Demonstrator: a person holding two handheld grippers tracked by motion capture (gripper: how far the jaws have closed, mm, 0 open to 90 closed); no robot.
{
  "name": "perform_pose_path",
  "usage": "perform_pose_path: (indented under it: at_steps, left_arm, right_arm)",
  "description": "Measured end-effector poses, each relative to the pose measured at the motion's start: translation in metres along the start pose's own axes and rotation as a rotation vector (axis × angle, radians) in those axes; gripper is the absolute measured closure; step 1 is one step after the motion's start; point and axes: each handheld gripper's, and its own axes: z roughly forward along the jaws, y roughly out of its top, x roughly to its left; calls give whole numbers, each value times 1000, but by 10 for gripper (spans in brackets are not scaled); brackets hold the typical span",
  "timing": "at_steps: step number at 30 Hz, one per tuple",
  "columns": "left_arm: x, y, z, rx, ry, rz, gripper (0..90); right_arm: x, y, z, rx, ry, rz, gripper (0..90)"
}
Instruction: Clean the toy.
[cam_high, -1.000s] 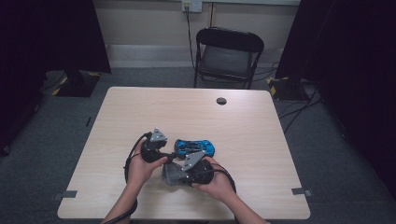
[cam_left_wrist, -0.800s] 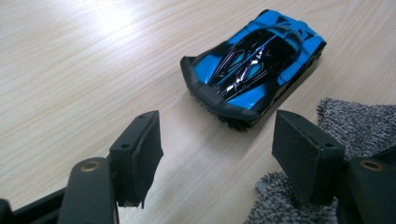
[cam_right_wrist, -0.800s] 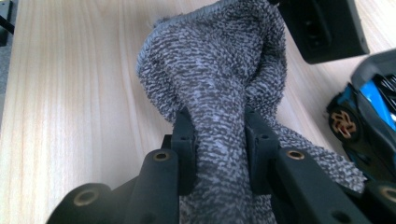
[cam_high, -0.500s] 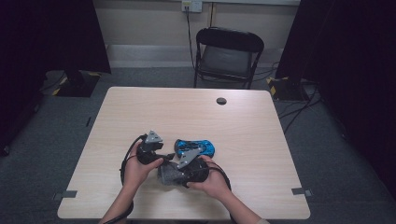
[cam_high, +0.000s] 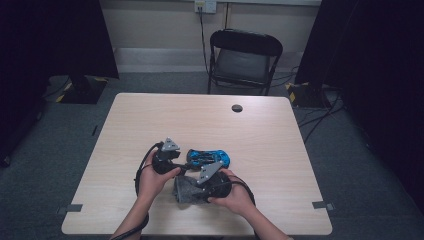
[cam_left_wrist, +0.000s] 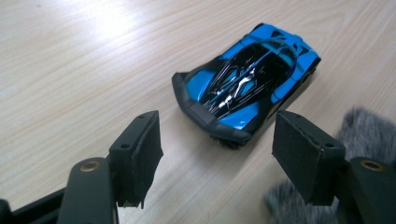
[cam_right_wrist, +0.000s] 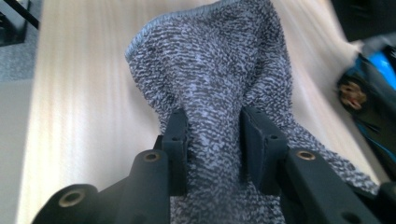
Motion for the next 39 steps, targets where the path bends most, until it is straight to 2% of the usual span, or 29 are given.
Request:
perform_pose_path:
  at_steps: [5,8,10,12,15,19,23,26,31,34,36,39]
  left_arm:
    - [-1,2,-1,2,1,-2,329]
    - [-1,2,-1,0,1,0,329]
    - [-1,1,-1,-2,7,0,330]
    - [0,0,-1,7,3,3,330]
    - [-2,-2,2,3,-1,-20,330]
    - [-4,-2,3,10,-4,-5,330]
    - [-5,0,1,0,-2,-11,330]
    - [-5,2,0,-2,2,2,330]
    - [-6,4,-1,-5,-5,-2,330]
    - [-5,4,0,-4,-11,-8,327]
    - [-5,3,2,-2,-17,-17,327]
    - [-3,1,3,9,-23,-19,326]
  right_arm:
    - [11,9,9,-15,23,-11,646]
    - [14,12,12,-19,30,-9,551]
    - [13,11,9,-20,34,2,520]
    - [11,9,5,-16,32,11,475]
    - [6,4,-2,-29,31,48,419]
    - [-1,0,-10,-37,23,73,355]
    - [-5,1,-18,-35,17,73,310]
    - [-8,1,-26,-38,14,77,307]
    - [-14,-3,-37,-45,-13,87,286]
    - [-23,-8,-44,-65,-37,104,288]
    - [-29,-11,-48,-62,-45,116,294]
    - [-42,-17,-53,-64,-80,121,289]
